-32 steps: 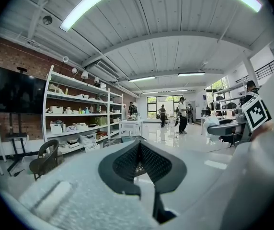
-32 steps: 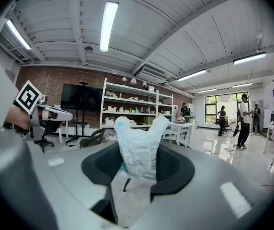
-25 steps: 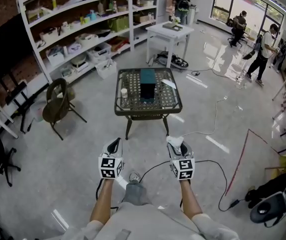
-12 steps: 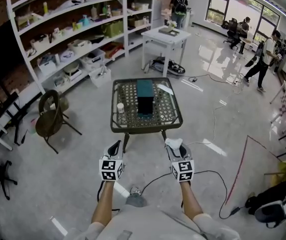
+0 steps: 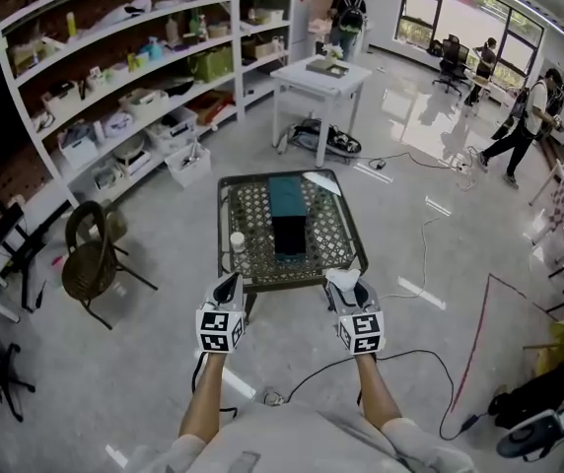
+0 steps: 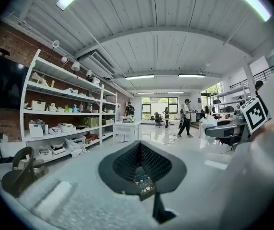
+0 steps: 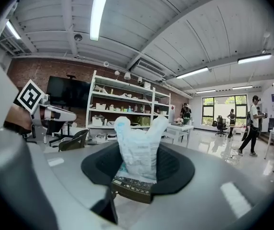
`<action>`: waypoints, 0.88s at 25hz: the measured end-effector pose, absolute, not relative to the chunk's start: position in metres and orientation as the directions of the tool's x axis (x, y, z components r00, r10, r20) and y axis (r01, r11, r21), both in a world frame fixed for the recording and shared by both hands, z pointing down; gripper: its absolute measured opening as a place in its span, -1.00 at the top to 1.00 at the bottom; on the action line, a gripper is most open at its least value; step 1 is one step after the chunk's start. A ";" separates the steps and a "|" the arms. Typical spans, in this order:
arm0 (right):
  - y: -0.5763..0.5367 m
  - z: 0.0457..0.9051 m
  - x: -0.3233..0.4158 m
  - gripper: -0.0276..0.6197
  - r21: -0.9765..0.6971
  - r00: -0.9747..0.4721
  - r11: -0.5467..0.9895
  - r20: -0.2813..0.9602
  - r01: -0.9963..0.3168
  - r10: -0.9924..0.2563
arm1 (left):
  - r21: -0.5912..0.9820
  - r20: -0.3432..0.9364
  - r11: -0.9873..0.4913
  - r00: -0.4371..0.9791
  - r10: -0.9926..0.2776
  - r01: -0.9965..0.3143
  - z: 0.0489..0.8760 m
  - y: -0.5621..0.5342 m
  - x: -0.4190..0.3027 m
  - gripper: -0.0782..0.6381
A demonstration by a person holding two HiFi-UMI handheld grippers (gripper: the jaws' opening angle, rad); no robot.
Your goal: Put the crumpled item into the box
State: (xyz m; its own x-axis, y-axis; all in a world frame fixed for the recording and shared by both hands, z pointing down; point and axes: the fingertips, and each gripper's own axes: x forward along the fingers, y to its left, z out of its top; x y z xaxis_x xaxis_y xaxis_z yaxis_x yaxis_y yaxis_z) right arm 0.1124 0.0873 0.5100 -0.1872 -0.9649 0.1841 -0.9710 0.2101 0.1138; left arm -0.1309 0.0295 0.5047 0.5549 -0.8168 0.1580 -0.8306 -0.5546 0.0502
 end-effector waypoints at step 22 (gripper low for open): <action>-0.016 0.550 0.113 0.36 0.056 -0.198 0.215 0.221 -0.975 -0.955 | 0.060 0.218 -0.578 0.576 -0.788 -0.814 0.543 -0.069 -0.117 0.76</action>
